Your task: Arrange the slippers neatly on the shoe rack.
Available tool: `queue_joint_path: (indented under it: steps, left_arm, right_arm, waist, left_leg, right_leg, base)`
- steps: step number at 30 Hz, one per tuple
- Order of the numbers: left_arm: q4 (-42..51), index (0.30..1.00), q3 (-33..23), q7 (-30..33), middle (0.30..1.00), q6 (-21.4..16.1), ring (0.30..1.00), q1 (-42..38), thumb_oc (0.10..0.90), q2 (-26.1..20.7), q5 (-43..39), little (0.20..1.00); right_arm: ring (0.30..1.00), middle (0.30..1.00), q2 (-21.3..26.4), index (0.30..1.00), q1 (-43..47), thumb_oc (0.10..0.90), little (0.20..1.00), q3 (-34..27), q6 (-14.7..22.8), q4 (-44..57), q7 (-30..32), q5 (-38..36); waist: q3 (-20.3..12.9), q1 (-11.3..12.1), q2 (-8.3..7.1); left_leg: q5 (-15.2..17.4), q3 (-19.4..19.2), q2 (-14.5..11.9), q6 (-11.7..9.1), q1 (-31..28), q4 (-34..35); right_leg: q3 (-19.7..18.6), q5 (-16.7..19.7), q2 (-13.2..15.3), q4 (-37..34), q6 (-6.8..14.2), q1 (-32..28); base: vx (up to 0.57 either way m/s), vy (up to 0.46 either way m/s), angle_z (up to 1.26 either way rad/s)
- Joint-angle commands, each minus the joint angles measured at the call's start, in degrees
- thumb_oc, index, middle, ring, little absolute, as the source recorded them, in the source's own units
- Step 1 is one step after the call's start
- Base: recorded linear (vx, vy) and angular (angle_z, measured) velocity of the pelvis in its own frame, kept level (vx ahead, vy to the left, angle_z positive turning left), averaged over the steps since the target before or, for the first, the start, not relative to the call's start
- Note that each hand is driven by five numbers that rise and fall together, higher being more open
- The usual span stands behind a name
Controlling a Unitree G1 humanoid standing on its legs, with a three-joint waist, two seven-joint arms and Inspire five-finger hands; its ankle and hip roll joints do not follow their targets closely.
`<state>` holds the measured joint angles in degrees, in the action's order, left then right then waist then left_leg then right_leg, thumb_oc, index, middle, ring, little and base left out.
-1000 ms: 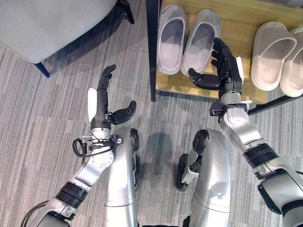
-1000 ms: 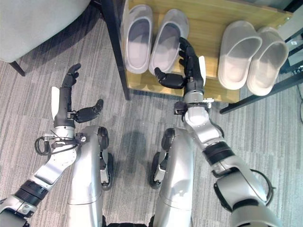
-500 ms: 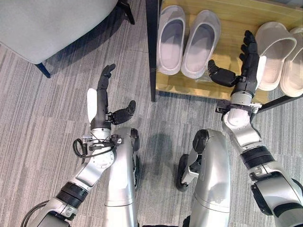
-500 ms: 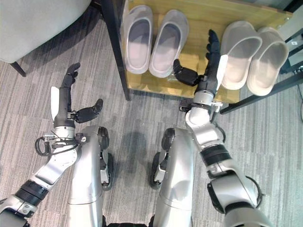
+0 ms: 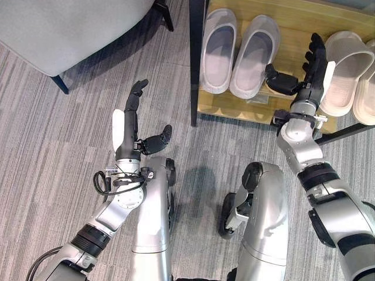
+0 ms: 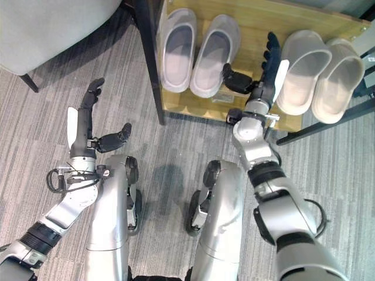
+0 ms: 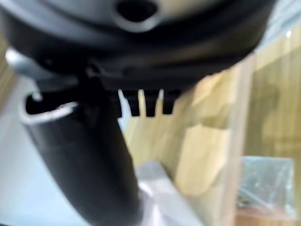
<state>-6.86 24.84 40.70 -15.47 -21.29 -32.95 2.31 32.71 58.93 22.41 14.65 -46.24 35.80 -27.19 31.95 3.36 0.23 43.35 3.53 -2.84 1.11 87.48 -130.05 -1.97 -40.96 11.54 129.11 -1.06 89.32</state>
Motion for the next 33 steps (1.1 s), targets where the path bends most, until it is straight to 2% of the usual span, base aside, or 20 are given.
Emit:
queue_joint_path:
  steps: [1,10,16,28,33]
  left_arm:
    - [2.6,0.9,4.9,-0.2,0.9,-4.4,0.9,0.9,0.8,0.4,0.9,0.9]
    - [1.8,0.9,6.3,-3.0,0.9,-4.0,0.9,0.6,0.8,0.2,-0.1,0.9]
    - [2.0,0.9,6.5,-4.3,0.9,-3.9,0.9,1.0,0.8,0.0,-0.7,0.9]
    - [1.5,0.9,6.6,-4.5,0.9,-4.2,0.9,1.4,0.8,0.3,-1.5,0.9]
    - [1.4,0.9,5.8,-4.6,0.9,-4.5,0.9,1.5,0.8,0.7,-1.7,0.9]
  right_arm:
    - [0.9,0.9,2.7,0.9,11.6,0.8,0.9,1.7,6.6,-1.6,-3.4,-6.2]
    - [0.9,0.9,1.3,0.9,14.2,0.8,0.9,6.5,5.8,-4.9,-11.8,-16.5]
    - [0.9,0.9,0.5,0.9,15.1,0.8,0.9,7.5,5.4,-6.5,-13.2,-17.6]
    - [0.9,0.9,1.3,0.9,15.5,0.8,0.9,5.3,6.7,-5.2,-9.6,-14.2]
    - [0.9,0.9,3.0,0.9,13.4,0.8,0.9,3.5,8.3,-0.9,-10.0,-15.2]
  waist:
    - [-2.2,3.5,-0.06]
    - [-2.2,3.8,-0.17]
    - [-2.2,4.1,0.14]
    - [-2.2,3.8,0.32]
    - [-2.2,3.6,-0.13]
  left_leg:
    - [3.0,3.7,2.3,0.4,2.5,-0.8]
    - [3.2,4.0,2.2,0.0,2.5,-1.1]
    - [3.0,4.2,2.2,0.0,2.5,-0.9]
    - [3.0,4.0,2.4,0.0,2.5,-1.0]
    - [3.0,4.1,2.5,0.0,2.5,-1.0]
  right_leg:
    - [-2.0,-1.7,0.7,2.5,-0.6,0.6]
    - [-2.2,-1.8,0.8,2.8,-0.7,0.6]
    - [-2.2,-1.7,0.9,2.7,-0.7,0.6]
    - [-2.3,-1.8,0.8,2.8,-0.7,0.6]
    - [-2.4,-1.9,0.8,2.8,-0.6,0.6]
  base:
    - [0.0,0.0,0.0]
    - [0.0,0.0,0.0]
    - [0.0,0.0,0.01]
    - [0.0,0.0,0.0]
    - [0.0,0.0,0.0]
